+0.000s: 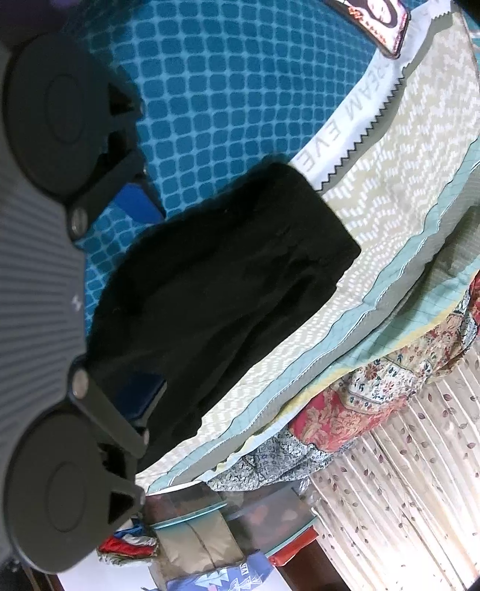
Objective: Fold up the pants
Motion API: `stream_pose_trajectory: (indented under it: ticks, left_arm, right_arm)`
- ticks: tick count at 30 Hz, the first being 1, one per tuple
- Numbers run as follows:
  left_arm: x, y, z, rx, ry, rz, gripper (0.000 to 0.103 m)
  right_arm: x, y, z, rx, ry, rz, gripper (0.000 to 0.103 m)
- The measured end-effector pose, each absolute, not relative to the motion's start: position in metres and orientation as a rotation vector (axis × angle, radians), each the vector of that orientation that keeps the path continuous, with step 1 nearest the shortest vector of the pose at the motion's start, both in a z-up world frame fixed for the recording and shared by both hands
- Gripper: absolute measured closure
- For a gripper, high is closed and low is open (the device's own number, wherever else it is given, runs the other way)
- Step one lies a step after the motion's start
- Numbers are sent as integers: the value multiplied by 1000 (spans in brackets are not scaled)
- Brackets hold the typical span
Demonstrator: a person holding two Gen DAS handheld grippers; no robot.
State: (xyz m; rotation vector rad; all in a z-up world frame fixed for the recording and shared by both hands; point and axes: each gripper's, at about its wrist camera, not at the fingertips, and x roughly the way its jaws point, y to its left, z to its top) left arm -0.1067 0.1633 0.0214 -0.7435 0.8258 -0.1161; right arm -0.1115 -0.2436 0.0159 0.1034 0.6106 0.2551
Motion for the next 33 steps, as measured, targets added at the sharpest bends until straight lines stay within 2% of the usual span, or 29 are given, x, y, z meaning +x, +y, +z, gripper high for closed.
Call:
stream_pose_trajectory:
  ticks: [4, 6, 12, 16, 17, 18, 19, 20, 21, 23, 25, 29, 30, 33]
  left_arm:
    - [-100, 174, 22, -763, 811, -84, 6]
    - [-95, 185, 22, -774, 795, -54, 3]
    - [-87, 208, 8, -903, 799, -41, 2]
    - [-70, 198, -4, -889, 813, -74, 1]
    - [-65, 195, -6, -874, 807, -71, 6]
    - [-59, 192, -8, -856, 797, -69, 16]
    - [-54, 190, -10, -841, 799, -64, 45]
    - [-48, 190, -14, -831, 816, -37, 67]
    - [-44, 191, -19, -851, 836, -29, 72]
    - [-42, 195, -17, -904, 824, -41, 77]
    - [-42, 185, -6, -834, 808, -55, 78]
    - [-46, 129, 34, -536, 736, -151, 79]
    - [-48, 112, 43, -448, 713, -174, 79]
    - [-51, 75, 62, -332, 671, -289, 79]
  right_arm:
    - [-107, -224, 23, 88, 602, 343, 51]
    - [-99, -208, 28, 72, 601, 411, 58]
    - [-61, -150, 42, 82, 615, 611, 70]
    - [-32, -106, 43, 171, 650, 713, 72]
    - [-21, -92, 39, 199, 677, 736, 72]
    - [-9, -79, 32, 216, 722, 755, 72]
    - [4, -65, 20, 226, 804, 777, 72]
    - [15, -50, 3, 230, 912, 782, 72]
    - [22, -42, -13, 243, 975, 757, 75]
    - [28, -42, -16, 316, 962, 752, 77]
    - [30, -45, -14, 358, 989, 749, 77]
    - [27, -61, -11, 466, 984, 755, 76]
    - [24, -69, -9, 504, 968, 746, 73]
    - [9, -106, 3, 575, 897, 687, 73]
